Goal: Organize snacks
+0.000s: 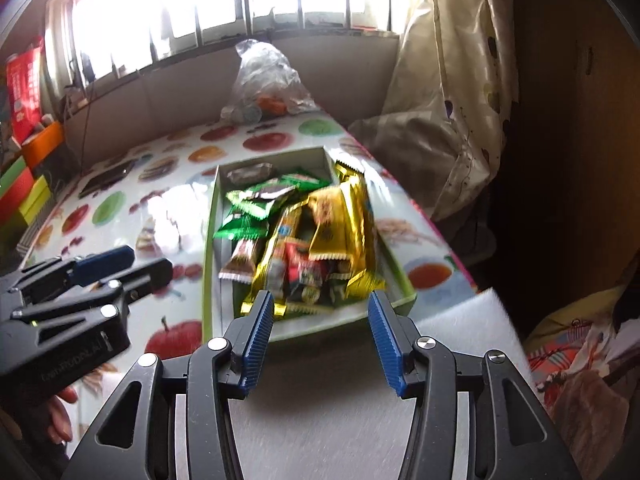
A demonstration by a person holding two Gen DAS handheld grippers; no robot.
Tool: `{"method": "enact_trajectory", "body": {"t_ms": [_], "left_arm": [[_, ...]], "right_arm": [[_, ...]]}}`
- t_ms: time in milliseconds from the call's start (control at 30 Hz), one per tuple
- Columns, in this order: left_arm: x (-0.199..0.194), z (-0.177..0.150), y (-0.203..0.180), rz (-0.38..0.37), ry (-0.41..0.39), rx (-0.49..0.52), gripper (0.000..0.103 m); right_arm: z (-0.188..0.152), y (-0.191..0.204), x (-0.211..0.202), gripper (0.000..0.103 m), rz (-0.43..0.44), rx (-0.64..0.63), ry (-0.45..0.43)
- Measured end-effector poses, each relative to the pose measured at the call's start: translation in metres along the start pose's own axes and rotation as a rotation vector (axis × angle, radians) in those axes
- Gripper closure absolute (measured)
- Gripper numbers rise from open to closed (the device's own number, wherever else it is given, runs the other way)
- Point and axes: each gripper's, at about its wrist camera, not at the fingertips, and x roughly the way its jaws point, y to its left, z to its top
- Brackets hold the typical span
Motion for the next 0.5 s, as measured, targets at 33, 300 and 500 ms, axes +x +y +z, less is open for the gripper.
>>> {"method": "enact_trajectory", "body": {"t_ms": [33, 300, 500], "left_arm": [[0.003, -0.005, -0.002, 0.005, 0.014, 0.005, 0.056], [0.013, -0.033, -0.003, 0.031, 0.069, 0.010, 0.056], [0.020, -0.039, -0.003, 0.050, 0.089, 0.006, 0.056]], "right_arm": [[-0.004, 0.001, 0.001, 0.054, 0.005, 0.002, 0.009], [-0.029, 0.002, 0.014, 0.054, -0.041, 0.005, 0.066], [-0.039, 0.000, 0.023, 0.053, -0.036, 0.015, 0.099]]}}
